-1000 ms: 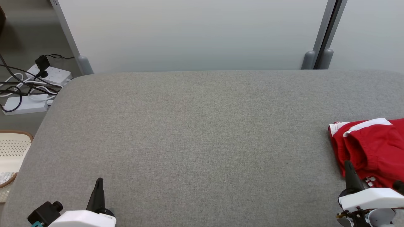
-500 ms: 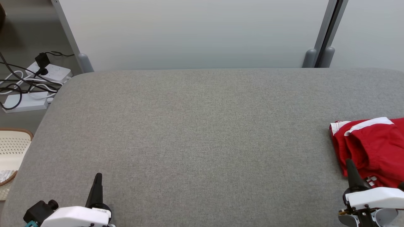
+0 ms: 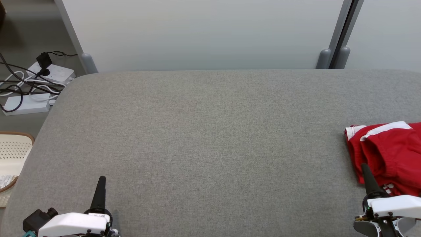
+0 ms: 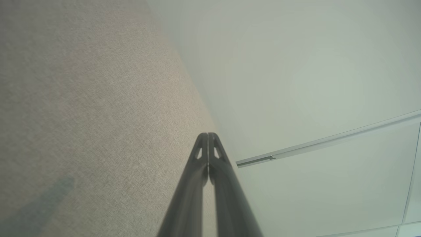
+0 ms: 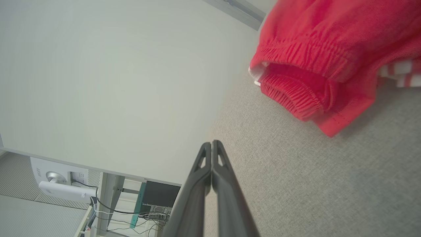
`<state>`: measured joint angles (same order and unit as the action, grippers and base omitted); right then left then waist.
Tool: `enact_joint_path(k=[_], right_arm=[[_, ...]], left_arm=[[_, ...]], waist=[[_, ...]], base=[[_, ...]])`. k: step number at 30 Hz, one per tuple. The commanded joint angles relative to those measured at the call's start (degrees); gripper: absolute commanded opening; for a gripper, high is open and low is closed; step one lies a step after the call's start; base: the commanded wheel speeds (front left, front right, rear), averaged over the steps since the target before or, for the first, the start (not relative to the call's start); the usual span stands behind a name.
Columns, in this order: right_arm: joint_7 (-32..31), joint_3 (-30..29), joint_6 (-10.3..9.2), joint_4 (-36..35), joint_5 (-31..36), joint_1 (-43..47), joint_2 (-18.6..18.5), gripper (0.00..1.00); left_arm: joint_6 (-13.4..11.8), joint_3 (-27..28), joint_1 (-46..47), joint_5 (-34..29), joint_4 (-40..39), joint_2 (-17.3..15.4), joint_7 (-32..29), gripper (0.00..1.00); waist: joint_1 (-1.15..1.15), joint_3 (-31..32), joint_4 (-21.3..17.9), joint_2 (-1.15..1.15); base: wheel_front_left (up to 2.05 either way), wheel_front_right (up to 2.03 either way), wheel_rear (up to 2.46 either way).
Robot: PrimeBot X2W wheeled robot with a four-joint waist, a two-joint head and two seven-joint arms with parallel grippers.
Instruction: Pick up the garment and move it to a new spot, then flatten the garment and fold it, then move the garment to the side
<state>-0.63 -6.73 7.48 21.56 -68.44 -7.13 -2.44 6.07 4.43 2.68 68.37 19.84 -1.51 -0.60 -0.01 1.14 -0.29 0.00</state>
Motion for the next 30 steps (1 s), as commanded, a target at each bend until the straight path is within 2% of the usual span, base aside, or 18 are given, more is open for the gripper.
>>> enact_joint_path(k=[1, 30], right_arm=[[-0.6, 0.8, 0.01, -2.2, -1.8, -0.9, -0.6, 0.0], [-5.2, 0.2, 0.01, -6.6, -20.8, 0.4, -0.5, 0.0]], left_arm=[[0.6, 1.4, 3.1, 2.0, -2.0, -1.1, -0.6, 0.0], [1.3, 2.1, 3.8, 20.8, -5.0, -1.3, -5.3, 0.0]], waist=[[0.01, 0.0, 0.0, 0.0], [0.01, -1.0, 0.3, 0.0]], base=[[0.0, 0.0, 0.0], [0.0, 0.0, 0.0]])
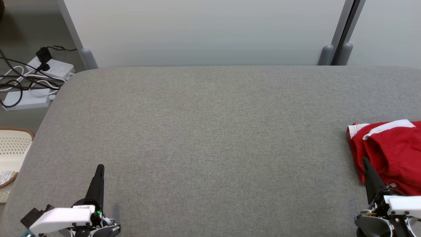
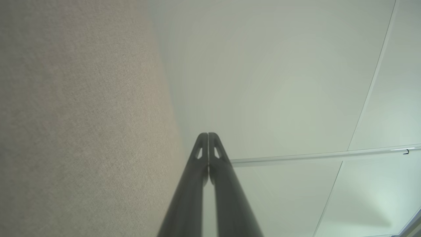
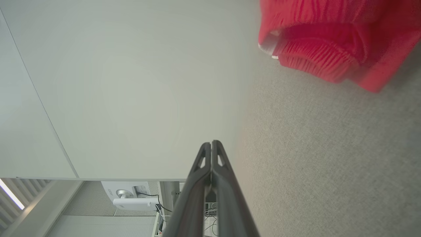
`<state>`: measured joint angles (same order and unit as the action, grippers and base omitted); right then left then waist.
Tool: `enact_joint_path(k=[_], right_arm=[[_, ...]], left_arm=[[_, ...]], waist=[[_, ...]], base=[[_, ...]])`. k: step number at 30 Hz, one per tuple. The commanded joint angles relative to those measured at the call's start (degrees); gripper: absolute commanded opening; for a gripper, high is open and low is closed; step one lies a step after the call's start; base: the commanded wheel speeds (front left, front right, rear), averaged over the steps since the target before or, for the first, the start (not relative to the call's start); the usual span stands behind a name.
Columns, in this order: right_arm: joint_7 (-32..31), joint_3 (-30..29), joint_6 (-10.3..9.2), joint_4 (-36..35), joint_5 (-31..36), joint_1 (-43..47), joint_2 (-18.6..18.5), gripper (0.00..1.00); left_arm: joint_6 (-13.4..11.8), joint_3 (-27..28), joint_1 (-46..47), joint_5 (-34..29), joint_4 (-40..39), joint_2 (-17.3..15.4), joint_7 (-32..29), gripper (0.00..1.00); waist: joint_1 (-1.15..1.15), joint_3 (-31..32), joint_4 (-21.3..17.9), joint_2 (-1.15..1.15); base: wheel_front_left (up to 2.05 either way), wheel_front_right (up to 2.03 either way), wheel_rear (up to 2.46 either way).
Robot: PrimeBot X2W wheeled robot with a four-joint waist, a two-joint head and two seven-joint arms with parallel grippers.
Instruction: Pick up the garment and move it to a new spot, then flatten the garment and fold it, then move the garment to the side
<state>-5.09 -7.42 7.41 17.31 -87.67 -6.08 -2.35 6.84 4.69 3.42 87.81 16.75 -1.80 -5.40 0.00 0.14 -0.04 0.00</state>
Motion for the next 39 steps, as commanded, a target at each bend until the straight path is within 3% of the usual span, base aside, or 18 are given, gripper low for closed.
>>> enact_joint_path(k=[1, 5, 39], right_arm=[[-0.9, 0.9, 0.08, -2.5, -2.2, -0.6, -0.5, 0.0], [-1.5, 0.8, 0.08, -3.0, -4.4, -0.5, -0.5, 0.0], [-1.5, 0.8, 0.08, -3.0, -4.4, -0.5, -0.5, 0.0]], left_arm=[[0.6, 1.9, 3.1, 2.1, -2.0, -1.1, -0.6, 0.0], [0.6, 1.9, 3.2, 4.3, -2.4, -1.1, -1.2, 0.0], [0.6, 1.9, 3.2, 4.3, -2.4, -1.1, -1.2, 0.0]], waist=[[0.0, -0.1, 0.0, 0.0], [0.0, -0.2, 0.0, 0.0], [0.0, -0.2, 0.0, 0.0]], base=[[0.0, 0.0, 0.0], [0.0, 0.0, 0.0], [0.0, 0.0, 0.0]])
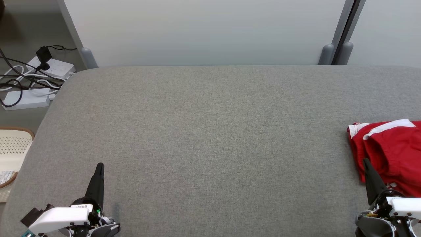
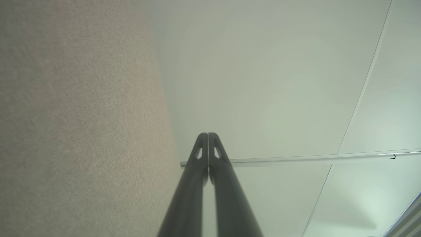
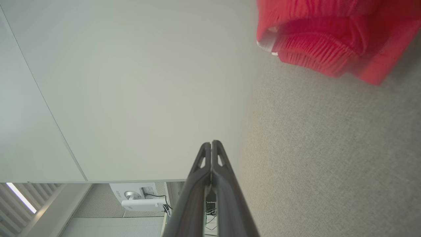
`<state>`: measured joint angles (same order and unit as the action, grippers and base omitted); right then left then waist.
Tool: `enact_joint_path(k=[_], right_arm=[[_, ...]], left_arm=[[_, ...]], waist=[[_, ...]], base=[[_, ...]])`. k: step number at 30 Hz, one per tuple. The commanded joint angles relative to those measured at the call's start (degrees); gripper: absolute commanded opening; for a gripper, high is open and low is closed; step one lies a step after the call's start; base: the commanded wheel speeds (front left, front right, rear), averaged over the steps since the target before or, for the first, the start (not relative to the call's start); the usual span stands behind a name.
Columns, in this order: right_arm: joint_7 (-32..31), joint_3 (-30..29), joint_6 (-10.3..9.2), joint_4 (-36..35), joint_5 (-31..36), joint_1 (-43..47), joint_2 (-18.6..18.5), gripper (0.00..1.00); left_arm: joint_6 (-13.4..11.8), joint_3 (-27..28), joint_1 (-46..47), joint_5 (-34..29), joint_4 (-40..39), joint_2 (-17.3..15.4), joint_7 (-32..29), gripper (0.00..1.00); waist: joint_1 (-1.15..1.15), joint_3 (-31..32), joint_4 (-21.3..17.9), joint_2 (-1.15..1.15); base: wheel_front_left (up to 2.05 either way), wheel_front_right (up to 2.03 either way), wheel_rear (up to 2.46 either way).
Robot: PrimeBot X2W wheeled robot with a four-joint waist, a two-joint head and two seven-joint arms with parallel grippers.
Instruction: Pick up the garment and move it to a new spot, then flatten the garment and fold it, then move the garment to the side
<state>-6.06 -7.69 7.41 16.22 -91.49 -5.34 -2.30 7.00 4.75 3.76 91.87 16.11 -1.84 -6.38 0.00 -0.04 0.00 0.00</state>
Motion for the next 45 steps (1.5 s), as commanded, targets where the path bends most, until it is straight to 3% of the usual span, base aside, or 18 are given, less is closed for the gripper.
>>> enact_joint_path(k=[1, 45], right_arm=[[-0.5, 1.1, 0.08, -1.9, -0.6, -1.2, -0.6, 0.0], [-0.5, 1.1, 0.08, -1.9, -0.6, -1.2, -0.6, 0.0]], left_arm=[[0.5, 1.9, 2.8, 0.2, -1.7, -1.0, -0.2, 0.0], [0.5, 1.9, 2.8, 0.2, -1.7, -1.0, -0.2, 0.0]], waist=[[0.0, 0.0, 0.0, 0.0], [0.0, 0.0, 0.0, 0.0]], base=[[0.0, 0.0, 0.0], [0.0, 0.0, 0.0]])
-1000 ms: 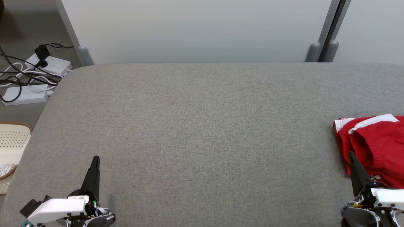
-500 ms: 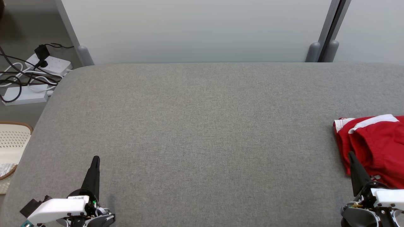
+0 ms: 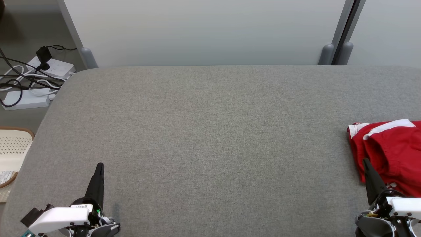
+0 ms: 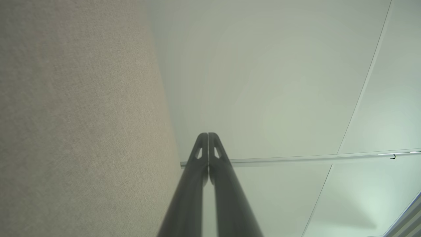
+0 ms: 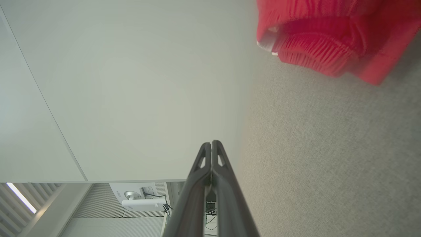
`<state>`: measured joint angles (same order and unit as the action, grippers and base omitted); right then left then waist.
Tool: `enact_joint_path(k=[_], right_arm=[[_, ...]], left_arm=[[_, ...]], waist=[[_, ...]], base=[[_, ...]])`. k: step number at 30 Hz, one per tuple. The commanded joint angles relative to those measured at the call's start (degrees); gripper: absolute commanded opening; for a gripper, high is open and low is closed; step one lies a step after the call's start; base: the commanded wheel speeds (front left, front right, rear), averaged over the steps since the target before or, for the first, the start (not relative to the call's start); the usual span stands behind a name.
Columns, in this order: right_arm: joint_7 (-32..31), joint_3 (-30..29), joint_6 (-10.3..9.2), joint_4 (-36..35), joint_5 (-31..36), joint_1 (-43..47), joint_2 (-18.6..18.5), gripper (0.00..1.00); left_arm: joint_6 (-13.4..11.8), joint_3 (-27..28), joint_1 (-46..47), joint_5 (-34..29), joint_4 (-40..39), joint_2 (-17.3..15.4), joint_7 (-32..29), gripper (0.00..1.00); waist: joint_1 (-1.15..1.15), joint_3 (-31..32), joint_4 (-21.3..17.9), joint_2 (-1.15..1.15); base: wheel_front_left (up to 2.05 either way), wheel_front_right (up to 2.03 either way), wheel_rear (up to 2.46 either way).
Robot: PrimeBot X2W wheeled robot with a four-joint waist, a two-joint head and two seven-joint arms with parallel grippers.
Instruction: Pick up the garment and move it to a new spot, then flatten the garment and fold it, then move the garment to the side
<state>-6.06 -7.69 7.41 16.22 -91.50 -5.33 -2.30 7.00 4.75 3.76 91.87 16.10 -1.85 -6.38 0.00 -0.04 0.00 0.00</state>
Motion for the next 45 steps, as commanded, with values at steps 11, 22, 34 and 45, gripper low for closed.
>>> enact_joint_path(k=[11, 22, 34, 45], right_arm=[[-0.5, 1.1, 0.08, -1.9, -0.6, -1.2, -0.6, 0.0], [-0.5, 1.1, 0.08, -1.9, -0.6, -1.2, -0.6, 0.0], [-0.5, 1.1, 0.08, -1.9, -0.6, -1.2, -0.6, 0.0], [-0.5, 1.1, 0.08, -1.9, -0.6, -1.2, -0.6, 0.0]], left_arm=[[0.5, 1.9, 2.8, 0.2, -1.7, -1.0, -0.2, 0.0], [0.5, 1.9, 2.8, 0.2, -1.7, -1.0, -0.2, 0.0], [0.5, 1.9, 2.8, 0.2, -1.7, -1.0, -0.2, 0.0], [0.5, 1.8, 2.8, 0.2, -1.7, -1.0, -0.2, 0.0]], waist=[[0.0, 0.0, 0.0, 0.0], [0.0, 0.0, 0.0, 0.0], [0.0, 0.0, 0.0, 0.0], [0.0, 0.0, 0.0, 0.0]], base=[[0.0, 0.0, 0.0], [0.0, 0.0, 0.0], [0.0, 0.0, 0.0], [0.0, 0.0, 0.0]])
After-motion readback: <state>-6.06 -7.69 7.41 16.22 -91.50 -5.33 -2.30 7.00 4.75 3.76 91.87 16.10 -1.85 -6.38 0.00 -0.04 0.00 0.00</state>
